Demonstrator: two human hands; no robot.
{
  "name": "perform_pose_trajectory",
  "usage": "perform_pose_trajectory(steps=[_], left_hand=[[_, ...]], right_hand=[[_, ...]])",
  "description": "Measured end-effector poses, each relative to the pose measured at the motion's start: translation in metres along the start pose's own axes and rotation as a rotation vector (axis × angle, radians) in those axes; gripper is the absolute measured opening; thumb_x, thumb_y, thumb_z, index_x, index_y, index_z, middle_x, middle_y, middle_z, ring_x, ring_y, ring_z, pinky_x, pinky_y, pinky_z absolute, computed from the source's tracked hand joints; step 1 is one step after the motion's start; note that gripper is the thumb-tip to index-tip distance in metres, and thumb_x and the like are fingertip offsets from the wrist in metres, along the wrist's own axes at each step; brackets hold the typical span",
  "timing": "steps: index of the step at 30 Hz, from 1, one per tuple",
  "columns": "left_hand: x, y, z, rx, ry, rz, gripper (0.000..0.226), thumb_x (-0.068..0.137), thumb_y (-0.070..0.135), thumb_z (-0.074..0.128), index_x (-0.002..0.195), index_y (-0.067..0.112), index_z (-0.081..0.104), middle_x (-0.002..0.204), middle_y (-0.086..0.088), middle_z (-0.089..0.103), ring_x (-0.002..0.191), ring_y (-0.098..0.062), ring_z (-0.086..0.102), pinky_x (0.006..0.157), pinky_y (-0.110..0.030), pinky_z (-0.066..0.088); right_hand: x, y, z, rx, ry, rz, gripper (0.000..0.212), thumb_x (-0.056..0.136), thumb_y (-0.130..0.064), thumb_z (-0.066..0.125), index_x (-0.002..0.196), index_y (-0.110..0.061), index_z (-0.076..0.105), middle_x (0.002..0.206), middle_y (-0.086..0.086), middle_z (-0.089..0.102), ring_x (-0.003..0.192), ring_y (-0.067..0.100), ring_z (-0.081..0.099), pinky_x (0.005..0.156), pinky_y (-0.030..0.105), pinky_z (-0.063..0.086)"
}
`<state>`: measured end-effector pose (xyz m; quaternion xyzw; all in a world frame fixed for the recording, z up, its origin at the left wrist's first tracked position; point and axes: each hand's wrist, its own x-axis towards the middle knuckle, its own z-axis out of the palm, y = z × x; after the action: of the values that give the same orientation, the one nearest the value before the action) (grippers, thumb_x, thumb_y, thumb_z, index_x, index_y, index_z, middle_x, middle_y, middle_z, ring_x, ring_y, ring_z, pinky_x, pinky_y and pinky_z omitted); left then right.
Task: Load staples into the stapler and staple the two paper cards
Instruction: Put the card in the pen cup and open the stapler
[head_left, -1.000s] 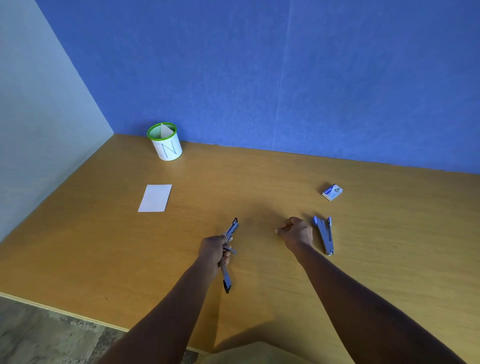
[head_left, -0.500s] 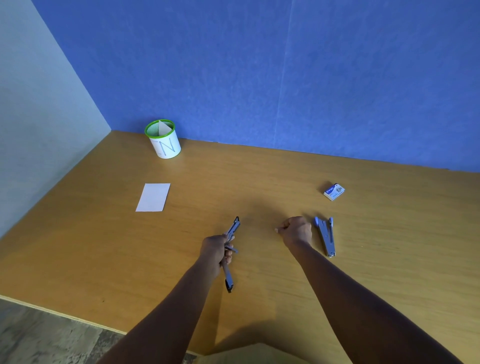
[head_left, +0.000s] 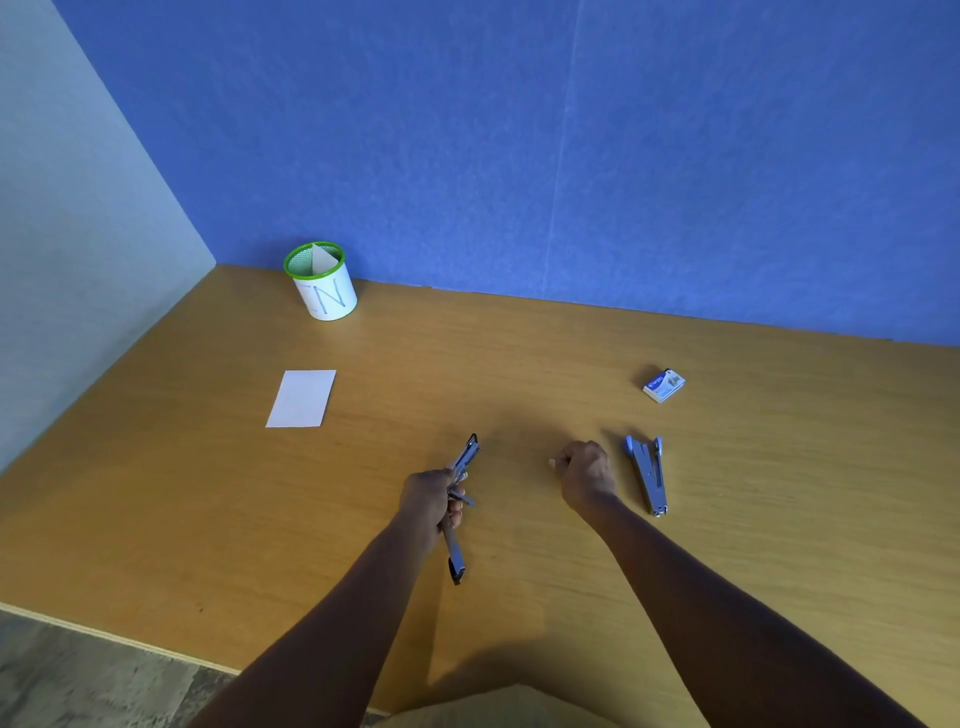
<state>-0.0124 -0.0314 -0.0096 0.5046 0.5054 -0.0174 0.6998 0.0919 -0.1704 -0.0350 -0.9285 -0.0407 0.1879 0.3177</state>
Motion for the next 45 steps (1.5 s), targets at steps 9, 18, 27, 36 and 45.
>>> perform_pose_trajectory(steps=[9,18,27,36,45], left_hand=[[0.002,0.0,0.003,0.011,-0.01,-0.001,0.031,0.099,0.017,0.044,0.073,0.004,0.055,0.066,-0.006,0.047,0.05,-0.014,0.036,0.046,-0.023,0.03],[0.002,-0.001,0.001,0.032,-0.023,0.004,0.03,0.099,0.016,0.044,0.073,0.005,0.056,0.066,-0.007,0.048,0.05,-0.016,0.038,0.048,-0.026,0.031],[0.007,0.0,-0.001,0.035,-0.029,-0.02,0.03,0.099,0.016,0.042,0.076,0.005,0.057,0.07,-0.008,0.051,0.054,-0.017,0.043,0.049,-0.028,0.035],[0.011,0.002,0.001,-0.028,-0.067,0.0,0.019,0.098,0.011,0.046,0.092,-0.001,0.058,0.073,-0.008,0.054,0.059,-0.016,0.05,0.058,-0.026,0.044],[0.011,0.004,0.003,0.073,-0.139,0.053,0.028,0.085,-0.009,0.059,0.113,-0.009,0.058,0.07,-0.009,0.058,0.064,-0.014,0.056,0.054,-0.02,0.044]], right_hand=[[0.011,0.008,-0.018,0.45,-0.049,0.224,0.015,0.091,-0.012,0.056,0.078,-0.006,0.06,0.089,0.012,0.061,0.08,0.021,0.057,0.079,0.037,0.05],[-0.002,0.01,-0.021,0.317,-0.042,0.097,0.013,0.076,-0.006,0.073,0.082,-0.01,0.062,0.086,0.003,0.062,0.08,0.016,0.055,0.055,0.019,0.041],[-0.003,0.005,-0.01,0.138,0.041,-0.019,0.013,0.076,-0.003,0.072,0.087,0.001,0.066,0.084,0.007,0.062,0.079,0.017,0.056,0.074,0.03,0.049],[0.0,-0.001,-0.003,-0.043,0.069,-0.023,0.015,0.087,-0.009,0.061,0.095,0.004,0.066,0.1,0.016,0.066,0.083,0.022,0.057,0.066,0.022,0.036],[0.004,-0.007,-0.003,-0.246,-0.042,-0.066,0.027,0.095,-0.014,0.049,0.115,0.001,0.058,0.118,0.017,0.057,0.112,0.027,0.051,0.084,0.03,0.042]])
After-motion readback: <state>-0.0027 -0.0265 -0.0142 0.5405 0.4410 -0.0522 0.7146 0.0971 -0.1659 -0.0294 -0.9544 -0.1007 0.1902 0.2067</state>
